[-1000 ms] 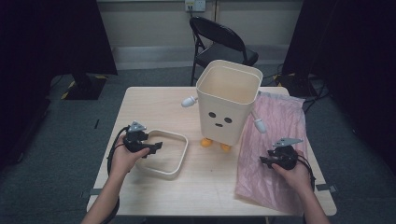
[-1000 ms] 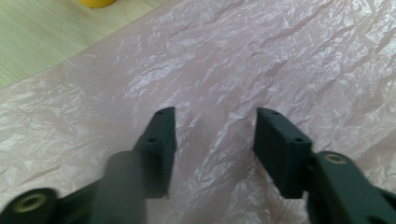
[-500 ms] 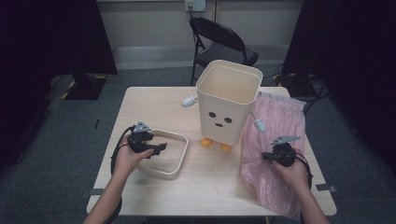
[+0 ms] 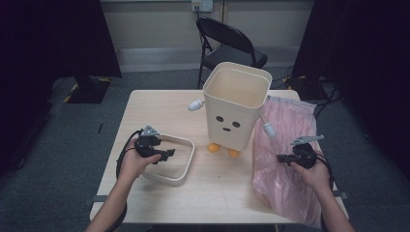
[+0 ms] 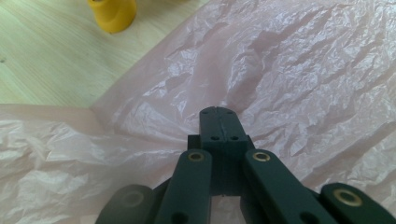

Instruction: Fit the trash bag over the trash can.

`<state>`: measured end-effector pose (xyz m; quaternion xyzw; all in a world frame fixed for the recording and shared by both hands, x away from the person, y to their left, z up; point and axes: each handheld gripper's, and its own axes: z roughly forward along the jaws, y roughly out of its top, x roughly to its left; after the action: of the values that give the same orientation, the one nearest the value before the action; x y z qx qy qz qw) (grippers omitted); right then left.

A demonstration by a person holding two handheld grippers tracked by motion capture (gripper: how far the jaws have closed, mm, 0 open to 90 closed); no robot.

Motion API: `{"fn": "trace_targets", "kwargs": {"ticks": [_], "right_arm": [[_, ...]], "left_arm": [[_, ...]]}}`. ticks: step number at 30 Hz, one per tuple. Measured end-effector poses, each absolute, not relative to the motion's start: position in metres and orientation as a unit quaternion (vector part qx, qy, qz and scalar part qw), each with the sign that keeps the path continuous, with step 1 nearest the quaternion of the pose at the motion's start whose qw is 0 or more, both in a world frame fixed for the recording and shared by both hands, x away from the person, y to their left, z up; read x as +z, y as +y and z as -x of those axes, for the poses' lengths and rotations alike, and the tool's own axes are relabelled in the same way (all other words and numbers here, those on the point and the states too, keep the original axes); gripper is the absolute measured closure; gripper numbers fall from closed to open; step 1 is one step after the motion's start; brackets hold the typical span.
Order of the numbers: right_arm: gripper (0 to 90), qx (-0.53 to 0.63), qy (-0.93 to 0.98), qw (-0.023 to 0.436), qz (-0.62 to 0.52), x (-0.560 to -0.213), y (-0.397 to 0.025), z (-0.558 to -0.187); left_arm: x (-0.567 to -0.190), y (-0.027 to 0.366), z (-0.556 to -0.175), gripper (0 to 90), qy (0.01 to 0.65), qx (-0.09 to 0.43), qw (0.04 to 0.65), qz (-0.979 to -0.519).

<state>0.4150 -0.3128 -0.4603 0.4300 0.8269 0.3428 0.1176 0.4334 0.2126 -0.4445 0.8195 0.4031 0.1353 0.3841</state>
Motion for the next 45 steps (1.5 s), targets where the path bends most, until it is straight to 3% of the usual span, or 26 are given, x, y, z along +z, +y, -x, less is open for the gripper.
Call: {"fn": "trace_targets", "kwargs": {"ticks": [5,8,10,13,17,21,31,32,45], "right_arm": [[89.5,0.339,0.829,0.100,-0.433,-0.460,-0.312,-0.416],[48.4,0.346,0.822,0.126,-0.435,-0.466,-0.308,-0.416],[34.2,0.354,0.824,0.111,-0.428,-0.470,-0.303,-0.417],[23.9,0.322,0.840,0.131,-0.416,-0.478,-0.291,-0.418],[17.9,0.302,0.853,0.143,-0.400,-0.487,-0.280,-0.417],[19.1,0.322,0.839,0.157,-0.409,-0.491,-0.279,-0.415],[86.9,0.326,0.825,0.158,-0.435,-0.486,-0.281,-0.420],[89.8,0.330,0.823,0.149,-0.438,-0.486,-0.282,-0.421],[90.0,0.376,0.794,0.111,-0.465,-0.471,-0.319,-0.416]], "left_arm": [[-0.446,0.211,-0.433,23.7,0.399,0.128,0.383,-0.823],[-0.446,0.209,-0.432,23.8,0.396,0.127,0.382,-0.825],[-0.447,0.208,-0.432,23.9,0.395,0.126,0.384,-0.825],[-0.448,0.206,-0.432,23.9,0.396,0.123,0.385,-0.825],[-0.446,0.204,-0.431,23.8,0.391,0.125,0.381,-0.829],[-0.445,0.203,-0.433,24.1,0.393,0.125,0.382,-0.827],[-0.439,0.199,-0.433,25.6,0.381,0.128,0.380,-0.833],[-0.439,0.199,-0.433,25.8,0.382,0.126,0.383,-0.831],[-0.424,0.206,-0.434,26.2,0.379,0.139,0.390,-0.827]]}}
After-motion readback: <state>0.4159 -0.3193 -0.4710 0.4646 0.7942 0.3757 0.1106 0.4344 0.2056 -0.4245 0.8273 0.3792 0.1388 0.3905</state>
